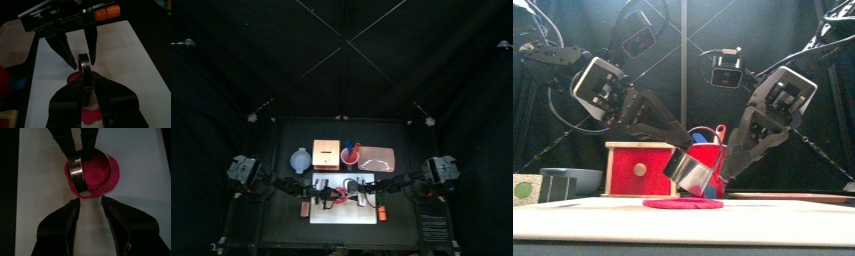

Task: Get the cutter from the drawer then cut the dough then place the extra dough in the bowl
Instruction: Place the extra dough in the bowl

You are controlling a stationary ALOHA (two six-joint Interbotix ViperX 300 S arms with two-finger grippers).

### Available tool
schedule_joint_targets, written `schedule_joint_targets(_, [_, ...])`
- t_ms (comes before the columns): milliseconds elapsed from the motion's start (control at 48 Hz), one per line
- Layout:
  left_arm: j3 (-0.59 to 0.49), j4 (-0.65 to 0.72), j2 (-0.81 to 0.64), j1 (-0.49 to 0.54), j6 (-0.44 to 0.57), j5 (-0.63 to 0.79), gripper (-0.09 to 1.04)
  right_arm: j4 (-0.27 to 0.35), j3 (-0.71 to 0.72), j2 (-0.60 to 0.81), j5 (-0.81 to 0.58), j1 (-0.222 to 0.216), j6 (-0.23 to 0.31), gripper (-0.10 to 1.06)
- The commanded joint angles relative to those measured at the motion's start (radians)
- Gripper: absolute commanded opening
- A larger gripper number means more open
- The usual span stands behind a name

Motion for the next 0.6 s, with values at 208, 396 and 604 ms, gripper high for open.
schedule_joint_targets(208, [0.023, -0.020, -0.011, 0.002, -0.003, -0.071, 0.60, 0.002, -0.006, -0.046, 0.003, -0.005, 0.002, 0.78])
schedule_joint_targets(396, [0.021, -0.020, 0.017, 0.002, -0.005, -0.074, 0.60, -0.009, -0.008, -0.103, 0.006, -0.008, -0.008, 0.78])
schedule_joint_targets(604, [0.014, -0.020, 0.032, -0.003, -0.005, -0.091, 0.60, -0.106, -0.043, -0.132, 0.043, -0.055, -0.002, 0.78])
